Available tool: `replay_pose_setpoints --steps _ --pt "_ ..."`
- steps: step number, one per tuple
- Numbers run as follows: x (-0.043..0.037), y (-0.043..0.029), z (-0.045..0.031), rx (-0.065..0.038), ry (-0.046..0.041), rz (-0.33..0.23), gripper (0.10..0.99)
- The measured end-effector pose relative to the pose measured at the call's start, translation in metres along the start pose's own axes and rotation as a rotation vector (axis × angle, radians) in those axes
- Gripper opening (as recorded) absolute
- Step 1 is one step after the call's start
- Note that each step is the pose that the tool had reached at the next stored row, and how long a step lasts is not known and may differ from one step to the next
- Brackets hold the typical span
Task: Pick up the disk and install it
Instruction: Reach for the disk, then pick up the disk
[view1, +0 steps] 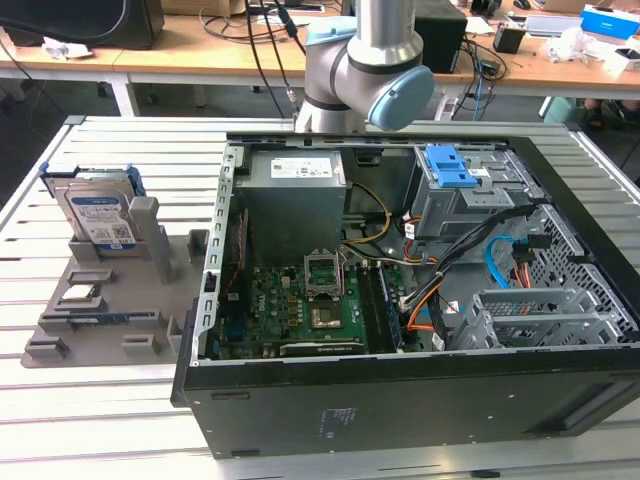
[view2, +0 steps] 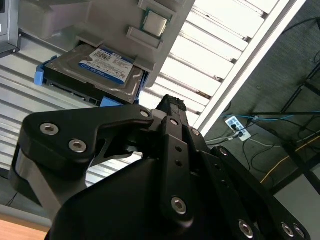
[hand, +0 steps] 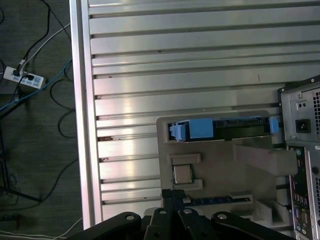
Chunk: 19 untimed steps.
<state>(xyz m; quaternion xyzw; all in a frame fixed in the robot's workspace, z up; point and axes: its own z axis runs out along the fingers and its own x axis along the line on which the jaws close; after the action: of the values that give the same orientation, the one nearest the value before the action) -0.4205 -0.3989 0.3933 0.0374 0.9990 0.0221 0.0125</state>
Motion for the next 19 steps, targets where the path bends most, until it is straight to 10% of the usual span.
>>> replay_pose_setpoints --steps 5,19 --pt "0.0003 0.0 0.0 0.0 0.0006 -0.012 0.106" --pt "0.0003 0.0 0.0 -0.007 0.0141 -0.313 0.106"
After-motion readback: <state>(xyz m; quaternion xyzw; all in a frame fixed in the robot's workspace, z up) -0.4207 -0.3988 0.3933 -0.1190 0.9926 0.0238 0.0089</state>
